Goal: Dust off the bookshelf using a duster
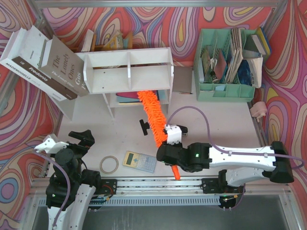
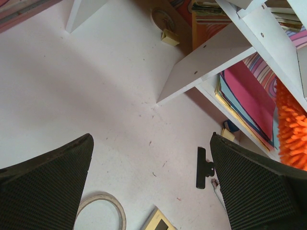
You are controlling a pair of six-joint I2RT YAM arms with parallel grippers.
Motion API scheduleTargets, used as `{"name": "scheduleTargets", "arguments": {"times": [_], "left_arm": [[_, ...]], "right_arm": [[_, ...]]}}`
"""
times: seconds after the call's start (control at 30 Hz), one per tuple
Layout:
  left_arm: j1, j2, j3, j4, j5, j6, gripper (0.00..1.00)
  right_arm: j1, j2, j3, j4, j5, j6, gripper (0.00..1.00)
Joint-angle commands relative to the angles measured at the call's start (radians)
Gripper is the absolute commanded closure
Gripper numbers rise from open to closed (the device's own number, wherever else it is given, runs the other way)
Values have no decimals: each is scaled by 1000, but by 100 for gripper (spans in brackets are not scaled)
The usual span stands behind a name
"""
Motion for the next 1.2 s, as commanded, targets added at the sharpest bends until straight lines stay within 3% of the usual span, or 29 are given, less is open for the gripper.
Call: {"name": "scheduleTargets", "arguments": {"times": [0.0,0.27,0.63,1.0,1.17], "left_arm": [[8,5,-17,25,7,16,2],[8,2,-17,25,6,16,2],[8,1,-17,23,4,16,2],[8,1,-17,24,4,15,2],[8,-1,-16,22,4,15,2]], "right_arm": [[-1,84,38,191,-19,-145,100],[-1,202,3,244,-103,-178,100],[6,134,128,238,-87,-297,100],[21,182,7,291,-152,-260,100],[32,194,43,257,-125,-274,100]]}}
